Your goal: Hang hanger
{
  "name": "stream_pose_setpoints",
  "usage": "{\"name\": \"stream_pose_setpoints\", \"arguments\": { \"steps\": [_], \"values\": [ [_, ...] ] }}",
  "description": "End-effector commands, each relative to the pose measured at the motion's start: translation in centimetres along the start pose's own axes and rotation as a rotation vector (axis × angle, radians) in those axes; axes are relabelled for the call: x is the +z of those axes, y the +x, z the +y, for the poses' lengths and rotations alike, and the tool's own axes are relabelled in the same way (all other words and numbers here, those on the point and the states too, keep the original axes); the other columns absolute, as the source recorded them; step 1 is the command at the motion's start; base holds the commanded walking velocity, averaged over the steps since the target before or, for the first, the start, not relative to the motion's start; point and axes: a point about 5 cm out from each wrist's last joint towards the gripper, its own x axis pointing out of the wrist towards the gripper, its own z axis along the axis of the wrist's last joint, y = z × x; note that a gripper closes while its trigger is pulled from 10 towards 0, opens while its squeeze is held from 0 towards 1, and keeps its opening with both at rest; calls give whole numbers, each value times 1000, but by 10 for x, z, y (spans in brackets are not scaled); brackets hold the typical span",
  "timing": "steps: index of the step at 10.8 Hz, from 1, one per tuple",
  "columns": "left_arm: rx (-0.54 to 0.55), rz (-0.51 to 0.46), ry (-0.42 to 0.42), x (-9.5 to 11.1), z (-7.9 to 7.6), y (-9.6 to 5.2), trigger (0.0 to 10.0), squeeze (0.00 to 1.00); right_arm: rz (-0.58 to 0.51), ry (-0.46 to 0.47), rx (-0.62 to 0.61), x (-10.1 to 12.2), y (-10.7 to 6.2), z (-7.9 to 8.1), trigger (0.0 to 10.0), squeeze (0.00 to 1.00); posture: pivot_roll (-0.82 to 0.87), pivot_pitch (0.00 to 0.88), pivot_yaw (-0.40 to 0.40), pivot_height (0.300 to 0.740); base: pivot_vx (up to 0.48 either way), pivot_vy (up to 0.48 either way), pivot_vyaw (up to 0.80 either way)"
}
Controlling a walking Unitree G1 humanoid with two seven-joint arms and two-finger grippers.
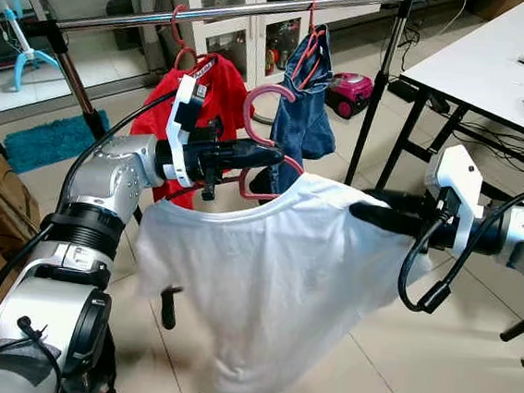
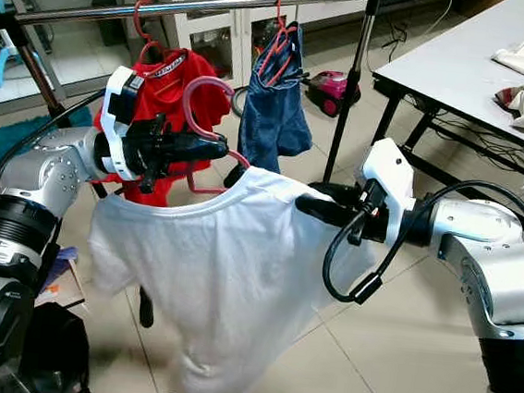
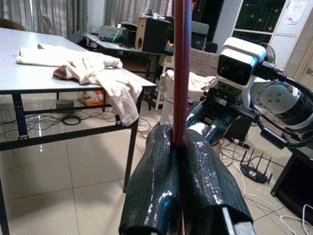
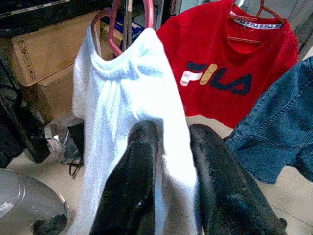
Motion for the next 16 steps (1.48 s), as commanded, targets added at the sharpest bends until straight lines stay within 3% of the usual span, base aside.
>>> {"name": "stream_pose_setpoints", "arguments": {
  "steps": [1, 4, 8, 10, 11, 14, 16],
  "values": [
    [17, 8, 17, 2, 0, -3, 0, 0, -19, -34, 3, 9, 1, -1, 10000, 1000, -192, 2, 87, 740, 0, 0, 0],
    [24, 20, 10, -2, 0, -5, 0, 0, -30, -45, -17, 11, -2, -3, 10000, 1000, -196, 0, 86, 740, 0, 0, 0],
    [47, 34, -1, -9, -1, -11, 0, 0, -145, -102, -335, 29, -12, -35, 10000, 1000, -198, 0, 86, 740, 0, 0, 0],
    [86, 31, 0, -13, 0, -15, 0, 0, -166, -166, -632, 35, -23, -60, 10000, 1000, -197, 0, 87, 740, 0, 0, 0],
    [203, 10, 11, -17, 3, -21, 0, 0, -198, -163, -810, 32, -25, -64, 10000, 0, -188, 0, 85, 740, 0, 0, 0],
    [435, -78, 27, -17, 4, -22, 0, 0, -254, -2, -865, -1, 3, -40, 10000, 0, -167, 0, 79, 740, 0, 0, 0],
    [553, -131, 15, -16, -4, -19, 0, 0, -265, 116, -879, -20, 19, -27, 10000, 0, -149, 0, 73, 740, 0, 0, 0]
  ]
}}
